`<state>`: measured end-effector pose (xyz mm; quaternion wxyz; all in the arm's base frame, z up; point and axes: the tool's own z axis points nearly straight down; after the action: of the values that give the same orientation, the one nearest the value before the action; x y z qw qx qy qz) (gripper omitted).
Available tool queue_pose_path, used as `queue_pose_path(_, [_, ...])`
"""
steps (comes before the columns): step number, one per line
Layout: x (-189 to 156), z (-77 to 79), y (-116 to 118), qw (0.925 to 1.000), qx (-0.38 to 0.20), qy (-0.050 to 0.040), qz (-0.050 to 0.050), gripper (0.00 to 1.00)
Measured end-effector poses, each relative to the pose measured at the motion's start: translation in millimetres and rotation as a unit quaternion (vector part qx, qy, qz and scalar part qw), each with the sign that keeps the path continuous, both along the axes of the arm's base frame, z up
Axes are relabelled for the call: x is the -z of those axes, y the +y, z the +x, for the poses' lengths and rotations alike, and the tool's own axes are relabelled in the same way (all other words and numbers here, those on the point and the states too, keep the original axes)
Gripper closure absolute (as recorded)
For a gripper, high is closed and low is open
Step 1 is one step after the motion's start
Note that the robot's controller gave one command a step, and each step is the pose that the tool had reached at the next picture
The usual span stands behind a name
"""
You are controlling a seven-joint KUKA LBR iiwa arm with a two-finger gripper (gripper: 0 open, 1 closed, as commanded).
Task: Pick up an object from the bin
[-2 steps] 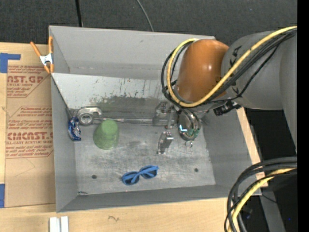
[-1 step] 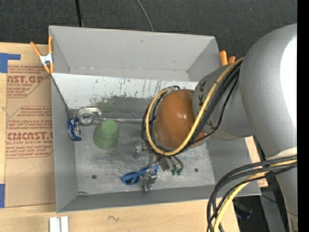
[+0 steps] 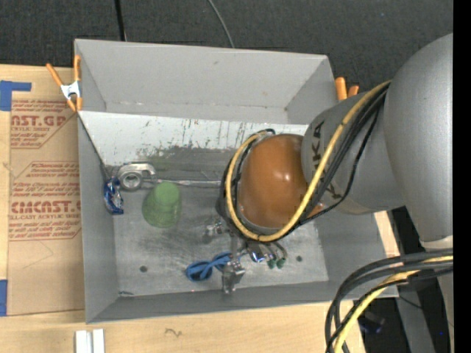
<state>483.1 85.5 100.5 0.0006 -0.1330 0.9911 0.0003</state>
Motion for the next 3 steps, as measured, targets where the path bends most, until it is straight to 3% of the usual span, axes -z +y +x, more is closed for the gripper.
queue_pose_path(1, [-12.3, 5.6, 6.0, 0.9973, -0.073, -0.0002, 0.000, 0.00])
queue_pose_path(2, [26.5, 4.6, 6.7, 0.9928, -0.120, -0.0114, 0.001, 0.00])
queue_pose_path(3, [25.1, 7.2, 7.6, 0.9928, -0.119, -0.0044, 0.000, 0.00])
